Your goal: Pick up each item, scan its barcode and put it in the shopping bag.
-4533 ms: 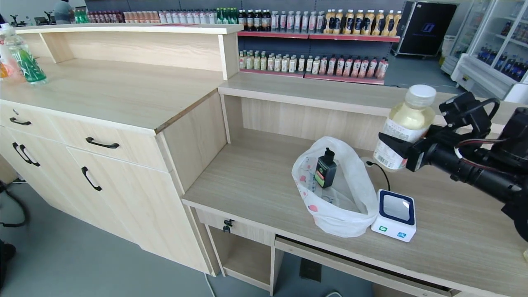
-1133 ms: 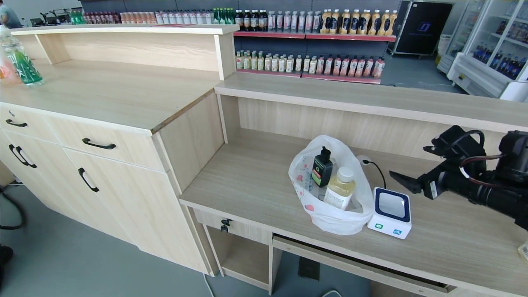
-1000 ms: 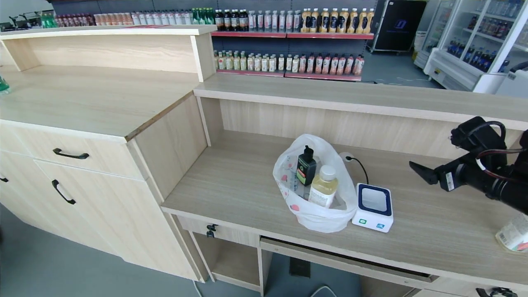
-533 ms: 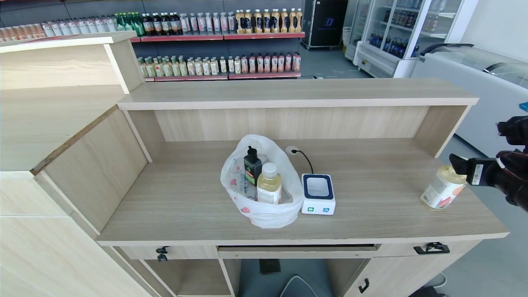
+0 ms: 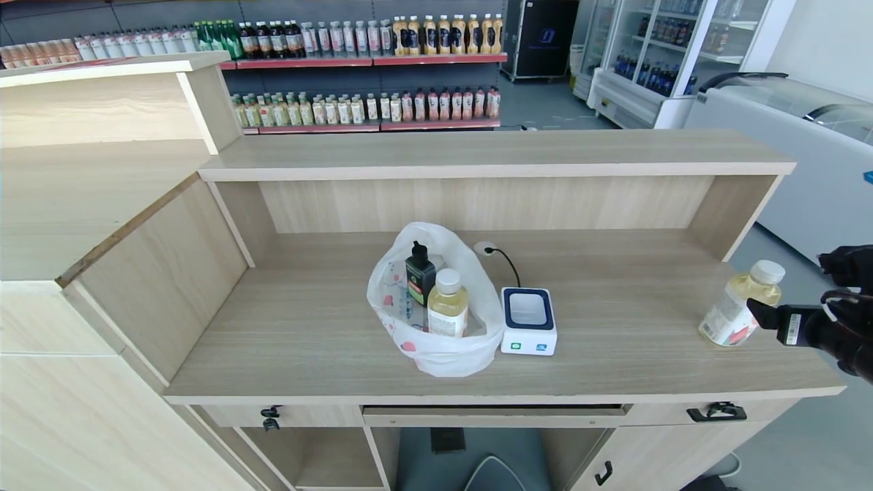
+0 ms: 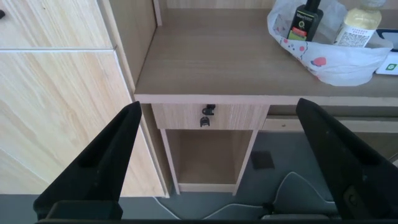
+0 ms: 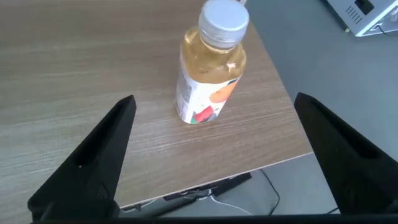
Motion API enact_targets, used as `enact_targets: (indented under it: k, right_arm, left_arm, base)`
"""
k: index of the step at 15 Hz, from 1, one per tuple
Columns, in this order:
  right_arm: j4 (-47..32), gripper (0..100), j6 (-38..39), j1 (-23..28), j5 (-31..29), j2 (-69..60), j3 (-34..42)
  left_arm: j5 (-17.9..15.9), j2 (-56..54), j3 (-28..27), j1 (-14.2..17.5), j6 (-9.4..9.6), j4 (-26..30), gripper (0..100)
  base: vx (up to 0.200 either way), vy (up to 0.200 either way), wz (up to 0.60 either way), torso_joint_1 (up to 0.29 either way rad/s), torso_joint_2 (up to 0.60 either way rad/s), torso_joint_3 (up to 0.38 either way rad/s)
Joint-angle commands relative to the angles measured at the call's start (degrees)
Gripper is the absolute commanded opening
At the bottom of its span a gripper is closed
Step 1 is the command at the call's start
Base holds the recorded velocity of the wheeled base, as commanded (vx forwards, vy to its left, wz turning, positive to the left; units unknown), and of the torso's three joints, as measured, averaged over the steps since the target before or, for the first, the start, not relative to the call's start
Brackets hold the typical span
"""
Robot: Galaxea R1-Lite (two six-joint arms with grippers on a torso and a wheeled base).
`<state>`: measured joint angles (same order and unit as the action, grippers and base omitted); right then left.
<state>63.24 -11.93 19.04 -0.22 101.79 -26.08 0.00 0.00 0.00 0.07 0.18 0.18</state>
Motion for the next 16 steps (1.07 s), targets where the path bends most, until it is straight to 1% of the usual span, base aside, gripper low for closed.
enact_targets:
  k: [1,3,7,9,16]
  right_arm:
    - [1.79,100,-0.81,3.28,0.48,5.96,-0.29]
    - [4.17,100,-3.09,4.95,1.89,8.86,-1.35]
    - [3.73,100,-2.74,4.95,3.38,12.29,-6.09]
    - [3.64,100,-3.18,4.95,7.25,13.52,-7.32]
    - [3.99,100,-4.76,5.83,7.25,16.51,-10.31]
  left_arm:
    - [0.00,0.09,0.00,0.01,-0.01,-0.01,100]
    - [0.00,0.09,0.00,0.01,-0.01,-0.01,100]
    - [0.00,0.09,0.00,0.01,-0.01,-0.09,100]
    - [0.00,0.09,0.00,0.01,-0.01,-0.09,100]
    - [0.00,0.09,0.00,0.01,-0.01,-0.01,100]
  base:
    - [0.000,0.000,0.00,0.000,0.00,0.000]
    - [0.000,0.000,0.00,0.000,0.00,0.000]
    - [0.000,0.000,0.00,0.000,0.00,0.000]
    - [0.000,0.000,0.00,0.000,0.00,0.000]
    - [0.000,0.000,0.00,0.000,0.00,0.000]
